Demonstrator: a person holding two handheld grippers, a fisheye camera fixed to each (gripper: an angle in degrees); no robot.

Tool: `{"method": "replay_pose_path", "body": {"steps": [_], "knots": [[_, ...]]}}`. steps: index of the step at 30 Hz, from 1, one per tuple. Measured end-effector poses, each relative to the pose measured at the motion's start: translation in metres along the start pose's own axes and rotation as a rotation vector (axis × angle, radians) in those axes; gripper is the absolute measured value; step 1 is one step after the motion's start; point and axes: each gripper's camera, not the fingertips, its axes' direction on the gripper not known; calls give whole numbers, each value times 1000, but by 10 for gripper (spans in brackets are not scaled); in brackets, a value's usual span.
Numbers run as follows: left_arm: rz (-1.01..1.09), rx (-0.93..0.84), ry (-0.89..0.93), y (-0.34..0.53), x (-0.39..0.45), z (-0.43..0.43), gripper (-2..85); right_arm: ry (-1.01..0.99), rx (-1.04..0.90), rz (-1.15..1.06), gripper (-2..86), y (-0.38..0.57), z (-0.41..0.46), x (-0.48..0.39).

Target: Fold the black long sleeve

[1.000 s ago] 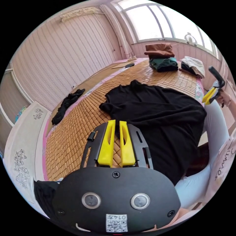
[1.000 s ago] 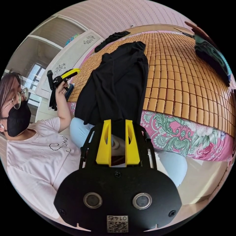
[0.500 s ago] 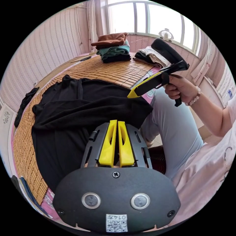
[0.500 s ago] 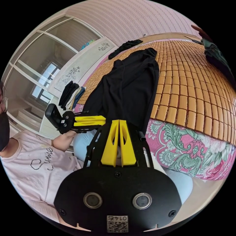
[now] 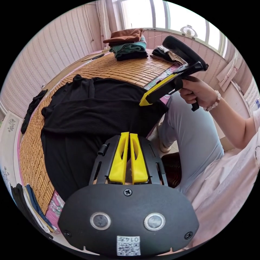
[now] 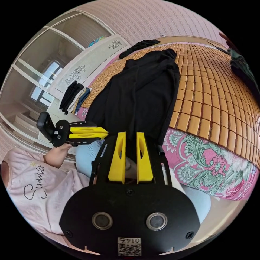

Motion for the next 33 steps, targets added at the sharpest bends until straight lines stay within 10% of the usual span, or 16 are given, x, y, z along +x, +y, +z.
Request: {"method": "replay_pose_path", "body": {"steps": [18,33], "knots": [[-175,157,72,32,-86,-41,1,48,102,11,27,6,-48,9],[-705,292,72,-21,-460,-11,102,110,139,-56,103,-249,-69,93]]}}
